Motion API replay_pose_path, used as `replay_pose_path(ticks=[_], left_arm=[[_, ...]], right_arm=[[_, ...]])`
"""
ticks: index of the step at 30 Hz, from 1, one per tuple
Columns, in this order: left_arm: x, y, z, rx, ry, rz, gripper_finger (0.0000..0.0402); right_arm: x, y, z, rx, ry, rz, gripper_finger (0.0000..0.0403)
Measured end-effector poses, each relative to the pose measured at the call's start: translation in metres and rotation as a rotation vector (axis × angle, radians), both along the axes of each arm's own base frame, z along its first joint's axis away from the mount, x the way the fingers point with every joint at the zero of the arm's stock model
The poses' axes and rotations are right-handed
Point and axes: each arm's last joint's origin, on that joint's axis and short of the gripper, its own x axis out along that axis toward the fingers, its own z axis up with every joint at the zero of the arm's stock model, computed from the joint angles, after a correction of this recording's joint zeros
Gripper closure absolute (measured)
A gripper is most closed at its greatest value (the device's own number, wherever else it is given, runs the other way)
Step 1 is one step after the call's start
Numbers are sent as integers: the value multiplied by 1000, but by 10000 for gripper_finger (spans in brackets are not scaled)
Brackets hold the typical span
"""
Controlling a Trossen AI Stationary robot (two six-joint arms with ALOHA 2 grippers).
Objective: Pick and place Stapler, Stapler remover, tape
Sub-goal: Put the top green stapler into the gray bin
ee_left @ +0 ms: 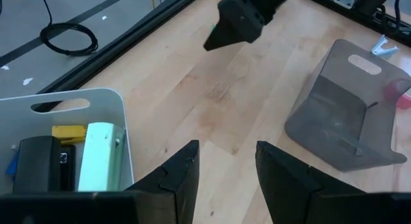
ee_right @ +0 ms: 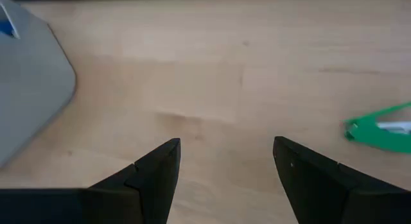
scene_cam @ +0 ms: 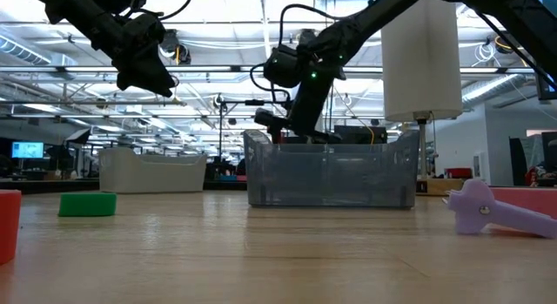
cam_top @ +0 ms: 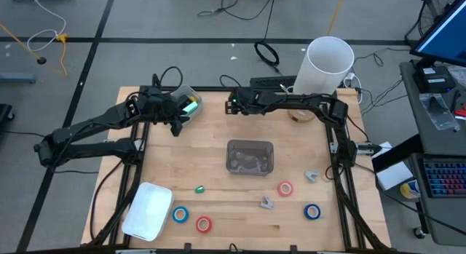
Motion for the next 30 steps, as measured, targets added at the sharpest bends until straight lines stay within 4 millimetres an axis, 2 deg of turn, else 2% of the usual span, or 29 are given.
replay_pose_path(ticks=[5,14,22,30], left_arm=[[0,0,0,1,0,-1,250],[0,0,0,19,7,-13,250],[0,0,0,25,10,-19,250],[0,0,0,48,16,-35,250]], right_arm=[[-1,0,-6,2,-24,-19,161],[-14,-13,-19,125,-60,-127,161],[-16,-19,-19,121,-72,-144,161],[-17,-21,-18,57,-30,-82,161]])
